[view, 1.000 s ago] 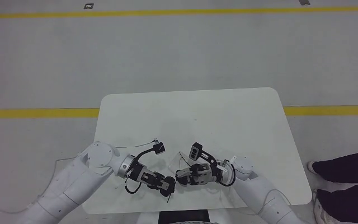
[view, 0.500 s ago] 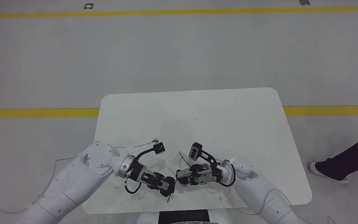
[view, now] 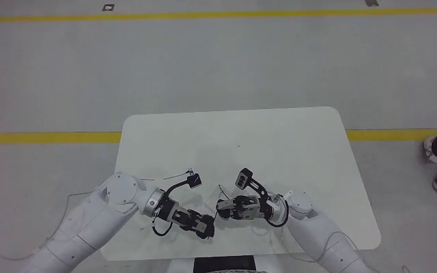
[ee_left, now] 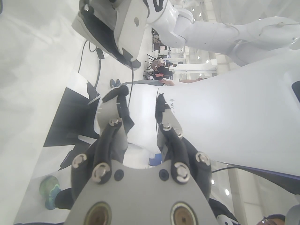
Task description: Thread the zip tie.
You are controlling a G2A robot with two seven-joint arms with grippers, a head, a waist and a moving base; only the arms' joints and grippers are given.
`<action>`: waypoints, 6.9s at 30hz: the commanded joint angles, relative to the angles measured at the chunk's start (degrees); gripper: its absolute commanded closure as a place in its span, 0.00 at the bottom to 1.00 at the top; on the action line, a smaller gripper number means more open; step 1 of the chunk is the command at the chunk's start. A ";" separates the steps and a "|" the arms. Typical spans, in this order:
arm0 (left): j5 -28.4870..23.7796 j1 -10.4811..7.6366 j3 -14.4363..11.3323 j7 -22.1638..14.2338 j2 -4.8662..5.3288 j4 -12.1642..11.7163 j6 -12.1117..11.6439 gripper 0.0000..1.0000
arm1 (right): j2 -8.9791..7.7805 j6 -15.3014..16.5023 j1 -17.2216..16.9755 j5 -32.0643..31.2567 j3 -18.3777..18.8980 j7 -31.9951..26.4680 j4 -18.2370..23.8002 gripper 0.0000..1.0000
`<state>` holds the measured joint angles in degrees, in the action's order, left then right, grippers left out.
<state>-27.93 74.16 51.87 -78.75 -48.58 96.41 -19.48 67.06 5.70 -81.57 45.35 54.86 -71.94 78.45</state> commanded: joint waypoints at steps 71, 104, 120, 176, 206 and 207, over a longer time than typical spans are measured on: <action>6.22 15.06 8.90 46.51 -7.00 3.28 0.00 0.00 | 0.58 13.60 -8.97 -0.45 6.78 29.46 8.28 1.00; 7.80 14.53 6.12 48.78 -7.90 2.76 0.00 0.00 | 1.27 13.00 -9.56 -6.96 4.92 35.58 11.11 1.00; 8.72 15.34 6.92 48.00 -8.30 3.44 0.00 0.53 | 1.22 13.78 -10.81 -14.30 5.83 38.84 13.08 1.00; 8.24 14.10 6.65 47.89 -9.22 0.97 0.44 0.86 | 1.52 13.78 -12.69 -31.85 8.81 41.88 16.48 1.00; 9.15 18.60 11.59 46.63 -8.19 5.09 0.00 1.00 | 1.12 13.78 -15.13 -29.88 15.49 40.56 16.01 0.00; 9.22 18.96 11.99 46.40 -8.13 5.37 0.00 1.00 | 1.03 13.78 -15.25 -30.00 15.84 39.75 16.08 0.00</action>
<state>-18.78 92.64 63.35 -32.09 -56.79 101.43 -19.48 68.19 19.48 -96.68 15.39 70.23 -31.31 94.45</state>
